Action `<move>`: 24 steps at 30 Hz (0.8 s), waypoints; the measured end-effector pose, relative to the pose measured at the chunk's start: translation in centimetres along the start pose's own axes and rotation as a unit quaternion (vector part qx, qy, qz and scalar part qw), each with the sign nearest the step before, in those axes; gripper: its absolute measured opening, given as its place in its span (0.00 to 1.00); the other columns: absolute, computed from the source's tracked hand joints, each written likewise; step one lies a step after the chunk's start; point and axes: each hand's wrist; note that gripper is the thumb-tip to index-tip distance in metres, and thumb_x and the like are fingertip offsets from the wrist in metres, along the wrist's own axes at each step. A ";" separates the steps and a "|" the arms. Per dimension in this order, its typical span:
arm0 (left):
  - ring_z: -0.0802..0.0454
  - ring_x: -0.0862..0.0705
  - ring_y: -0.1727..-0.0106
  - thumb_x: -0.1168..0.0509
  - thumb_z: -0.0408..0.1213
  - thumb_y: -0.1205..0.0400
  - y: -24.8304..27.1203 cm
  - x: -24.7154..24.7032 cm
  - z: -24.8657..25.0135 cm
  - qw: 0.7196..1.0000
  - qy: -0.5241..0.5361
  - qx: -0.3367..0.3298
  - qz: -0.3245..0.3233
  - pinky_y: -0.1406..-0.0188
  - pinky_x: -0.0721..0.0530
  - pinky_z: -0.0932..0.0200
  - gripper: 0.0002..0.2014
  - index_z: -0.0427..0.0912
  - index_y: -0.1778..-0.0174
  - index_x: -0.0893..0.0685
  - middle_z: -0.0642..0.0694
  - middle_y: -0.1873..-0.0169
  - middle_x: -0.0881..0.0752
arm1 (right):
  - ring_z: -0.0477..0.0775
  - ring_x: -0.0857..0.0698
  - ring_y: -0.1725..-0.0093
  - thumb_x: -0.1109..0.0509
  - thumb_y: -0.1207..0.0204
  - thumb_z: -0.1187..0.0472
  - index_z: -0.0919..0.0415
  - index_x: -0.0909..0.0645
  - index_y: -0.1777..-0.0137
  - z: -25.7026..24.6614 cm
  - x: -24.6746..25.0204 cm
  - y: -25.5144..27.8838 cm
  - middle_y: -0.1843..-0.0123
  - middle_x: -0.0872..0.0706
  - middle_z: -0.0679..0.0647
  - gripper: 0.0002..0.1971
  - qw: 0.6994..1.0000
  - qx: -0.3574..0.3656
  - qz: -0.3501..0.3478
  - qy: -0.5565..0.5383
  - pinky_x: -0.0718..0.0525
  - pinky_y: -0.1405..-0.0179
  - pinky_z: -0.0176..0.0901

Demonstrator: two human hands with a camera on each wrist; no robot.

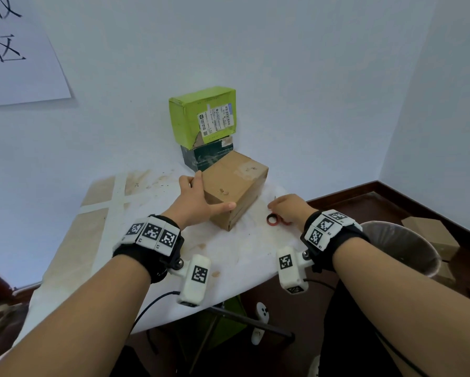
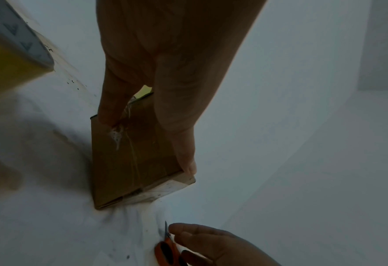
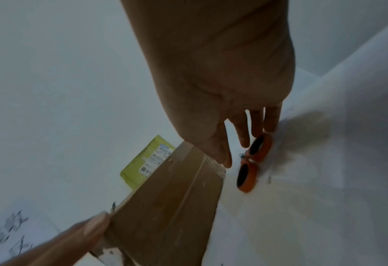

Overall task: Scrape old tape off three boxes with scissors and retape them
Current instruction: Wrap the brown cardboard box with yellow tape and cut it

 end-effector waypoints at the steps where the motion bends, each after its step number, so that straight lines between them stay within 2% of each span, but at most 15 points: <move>1: 0.45 0.34 0.24 0.29 0.62 0.28 0.0 0.0 0.0 1.000 0.000 0.002 0.000 0.24 0.32 0.50 0.58 0.42 0.15 0.60 0.45 0.25 0.49 | 0.58 0.18 0.54 0.39 0.20 0.62 0.68 0.16 0.41 -0.2 0.0 0.1 0.52 0.14 0.58 0.15 1.000 -0.001 0.006 0.019 0.21 0.42 0.47; 4: 0.44 0.34 0.23 0.30 0.64 0.28 -0.1 0.0 0.1 1.000 -0.007 0.014 -0.002 0.26 0.32 0.51 0.57 0.42 0.15 0.59 0.44 0.24 0.49 | 0.58 0.20 0.58 0.40 0.20 0.63 0.69 0.16 0.41 -0.7 0.2 0.7 0.56 0.15 0.59 0.16 0.999 0.021 0.027 0.035 0.20 0.46 0.46; 6: 0.43 0.32 0.25 0.33 0.67 0.28 -0.2 0.1 0.0 0.999 -0.025 0.031 -0.004 0.28 0.30 0.50 0.56 0.41 0.16 0.56 0.43 0.25 0.47 | 0.60 0.18 0.51 0.41 0.18 0.62 0.72 0.19 0.38 -1.4 0.2 1.1 0.48 0.14 0.65 0.17 0.997 0.063 0.040 -0.007 0.20 0.43 0.49; 8: 0.42 0.28 0.28 0.36 0.70 0.28 -0.2 0.3 0.0 0.997 -0.056 0.048 -0.013 0.31 0.27 0.49 0.53 0.40 0.17 0.50 0.41 0.26 0.44 | 0.61 0.18 0.39 0.41 0.16 0.57 0.68 0.19 0.37 -2.5 -0.2 1.5 0.39 0.16 0.63 0.17 0.993 0.094 0.016 -0.066 0.21 0.36 0.51; 10: 0.42 0.26 0.31 0.38 0.72 0.28 -0.2 0.5 -0.3 0.994 -0.095 0.048 -0.020 0.33 0.25 0.48 0.51 0.40 0.19 0.44 0.41 0.28 0.39 | 0.62 0.17 0.38 0.42 0.15 0.51 0.63 0.20 0.37 -3.5 -0.9 1.5 0.38 0.16 0.61 0.18 0.987 0.099 -0.025 -0.123 0.20 0.34 0.56; 12: 0.45 0.22 0.38 0.39 0.72 0.28 -0.2 1.0 -0.7 0.990 -0.141 0.021 -0.013 0.39 0.21 0.48 0.44 0.43 0.25 0.34 0.43 0.34 0.30 | 0.60 0.16 0.41 0.42 0.15 0.48 0.63 0.21 0.37 -4.4 -1.3 1.5 0.40 0.15 0.60 0.20 0.982 0.086 -0.047 -0.161 0.18 0.36 0.56; 14: 0.48 0.21 0.45 0.37 0.69 0.26 -0.2 1.5 -1.0 0.985 -0.172 -0.012 0.002 0.48 0.20 0.52 0.36 0.45 0.30 0.27 0.45 0.40 0.21 | 0.58 0.17 0.40 0.42 0.15 0.48 0.65 0.23 0.35 -4.8 -1.3 1.6 0.39 0.16 0.60 0.21 0.980 0.075 -0.053 -0.179 0.18 0.35 0.54; 18: 0.46 0.20 0.40 0.36 0.63 0.22 -0.3 1.8 -1.2 0.984 -0.171 -0.045 0.033 0.48 0.24 0.55 0.33 0.43 0.28 0.25 0.43 0.38 0.20 | 0.59 0.18 0.39 0.39 0.18 0.44 0.67 0.21 0.38 -5.3 -1.6 1.0 0.39 0.16 0.59 0.24 0.978 0.070 -0.054 -0.188 0.20 0.33 0.52; 19: 0.46 0.19 0.44 0.36 0.62 0.22 -0.3 1.7 -1.2 0.984 -0.166 -0.058 0.035 0.52 0.24 0.57 0.31 0.42 0.31 0.23 0.43 0.40 0.17 | 0.58 0.16 0.40 0.37 0.19 0.43 0.68 0.20 0.39 -5.4 -1.8 0.7 0.39 0.15 0.60 0.25 0.976 0.068 -0.058 -0.199 0.19 0.34 0.52; 21: 0.49 0.19 0.56 0.36 0.61 0.21 -0.5 1.2 -1.3 0.982 -0.172 -0.070 0.043 0.63 0.28 0.59 0.26 0.41 0.43 0.20 0.45 0.54 0.14 | 0.58 0.15 0.42 0.34 0.22 0.42 0.68 0.20 0.38 -5.4 -2.3 0.3 0.41 0.14 0.60 0.28 0.970 0.059 -0.065 -0.225 0.17 0.37 0.51; 23: 0.51 0.23 0.63 0.37 0.63 0.22 -0.9 1.0 -1.4 0.975 -0.203 -0.064 0.058 0.69 0.32 0.59 0.25 0.41 0.52 0.20 0.50 0.67 0.20 | 0.57 0.15 0.43 0.31 0.26 0.39 0.64 0.21 0.37 -5.2 -2.9 -0.1 0.42 0.14 0.58 0.29 0.972 0.061 -0.055 -0.219 0.17 0.38 0.53; 24: 0.52 0.24 0.65 0.37 0.64 0.23 -1.1 1.1 -1.4 0.972 -0.217 -0.061 0.061 0.69 0.32 0.59 0.26 0.40 0.53 0.19 0.51 0.70 0.23 | 0.56 0.15 0.43 0.30 0.28 0.38 0.63 0.21 0.36 -5.0 -3.3 -0.2 0.43 0.14 0.56 0.30 0.975 0.065 -0.046 -0.206 0.17 0.38 0.54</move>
Point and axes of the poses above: each hand's wrist, its own y-axis away from the middle knuckle, its own x-axis out of the back of the hand, z = x × y
